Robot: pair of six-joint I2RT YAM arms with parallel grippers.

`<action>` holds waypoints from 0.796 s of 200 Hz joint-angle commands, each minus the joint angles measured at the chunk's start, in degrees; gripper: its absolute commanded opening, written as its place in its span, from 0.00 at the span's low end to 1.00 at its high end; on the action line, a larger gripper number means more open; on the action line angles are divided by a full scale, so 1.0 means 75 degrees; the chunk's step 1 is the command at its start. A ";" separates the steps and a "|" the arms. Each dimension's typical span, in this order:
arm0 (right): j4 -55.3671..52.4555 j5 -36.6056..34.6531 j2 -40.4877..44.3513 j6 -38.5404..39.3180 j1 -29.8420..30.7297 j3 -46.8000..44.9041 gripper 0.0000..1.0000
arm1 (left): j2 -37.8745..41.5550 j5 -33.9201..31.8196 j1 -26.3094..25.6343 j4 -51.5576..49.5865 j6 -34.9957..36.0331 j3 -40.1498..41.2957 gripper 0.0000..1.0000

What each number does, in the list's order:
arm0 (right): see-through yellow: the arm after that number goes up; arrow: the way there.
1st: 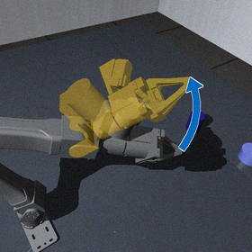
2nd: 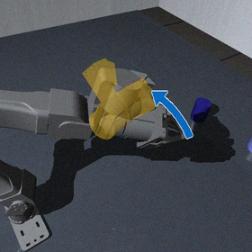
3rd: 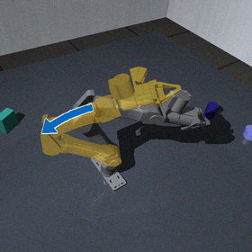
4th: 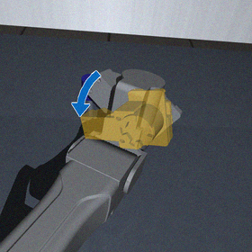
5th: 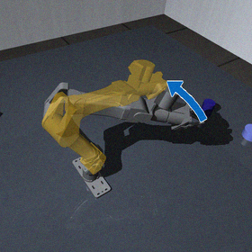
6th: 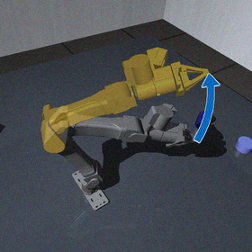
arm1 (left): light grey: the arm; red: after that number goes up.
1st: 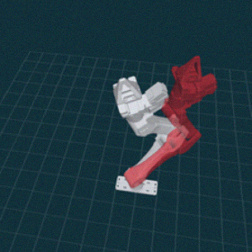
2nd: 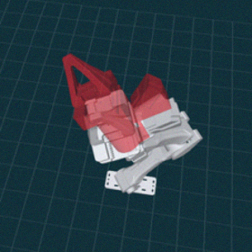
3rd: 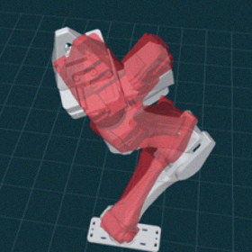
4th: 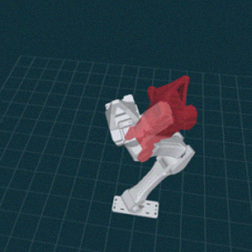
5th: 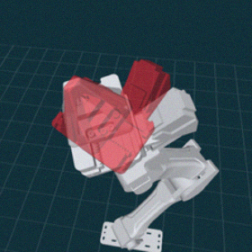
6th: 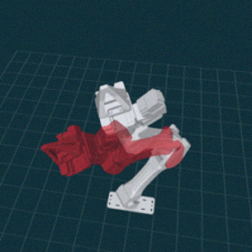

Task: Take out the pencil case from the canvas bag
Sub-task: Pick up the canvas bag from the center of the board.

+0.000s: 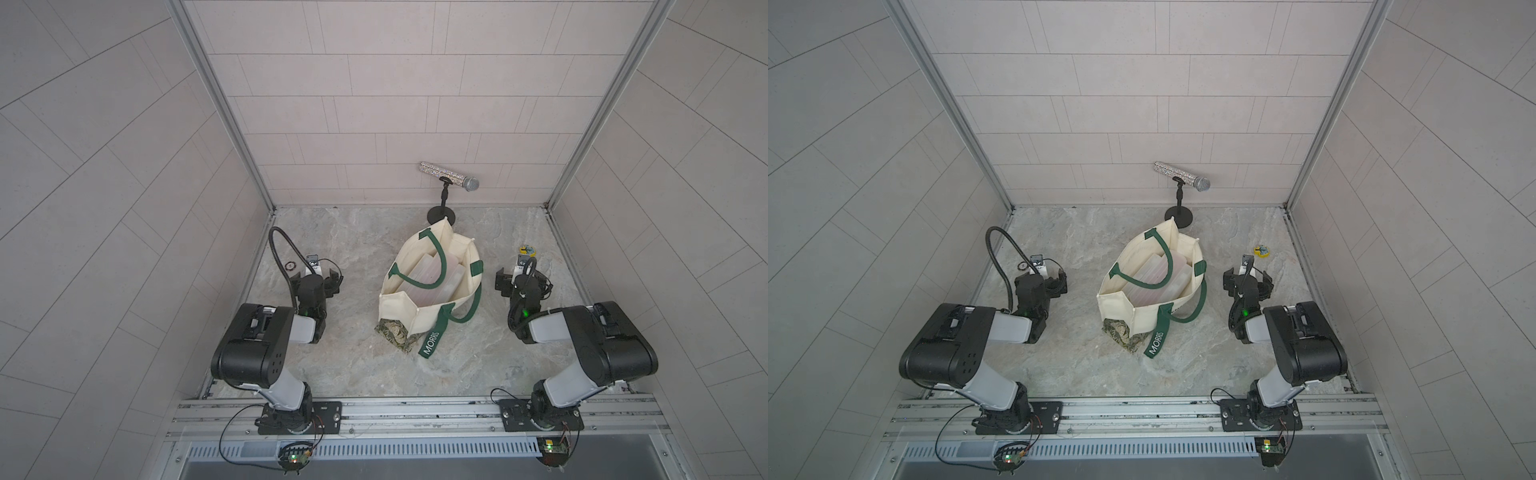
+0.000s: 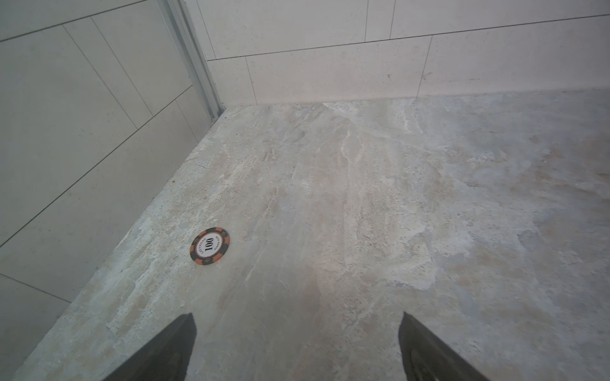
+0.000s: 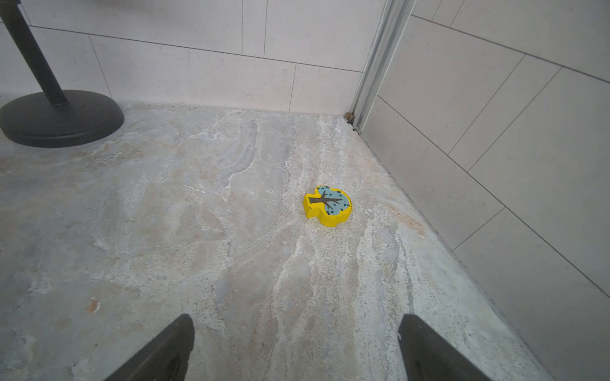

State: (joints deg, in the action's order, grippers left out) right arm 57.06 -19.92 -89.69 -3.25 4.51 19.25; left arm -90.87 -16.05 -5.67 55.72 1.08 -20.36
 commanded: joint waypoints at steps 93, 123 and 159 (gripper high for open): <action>0.1270 -0.1063 0.0701 0.0409 0.0532 -0.0835 0.99 | 0.1612 -0.0824 -0.0077 -0.3671 -0.0005 -0.1489 1.00; -0.1399 -0.1615 0.2477 -0.0022 0.0539 -0.0317 1.00 | 0.1722 -0.0543 -0.0053 -0.5397 0.0386 -0.2665 1.00; -0.5823 -0.1722 0.4597 -0.1112 0.0535 0.0728 1.00 | 0.1801 0.0682 -0.0044 -0.8643 0.0402 -0.4873 1.00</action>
State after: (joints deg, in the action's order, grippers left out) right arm 38.98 -29.87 -62.72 -5.67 8.47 20.78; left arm -79.05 -17.47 -6.02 10.48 2.83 -47.00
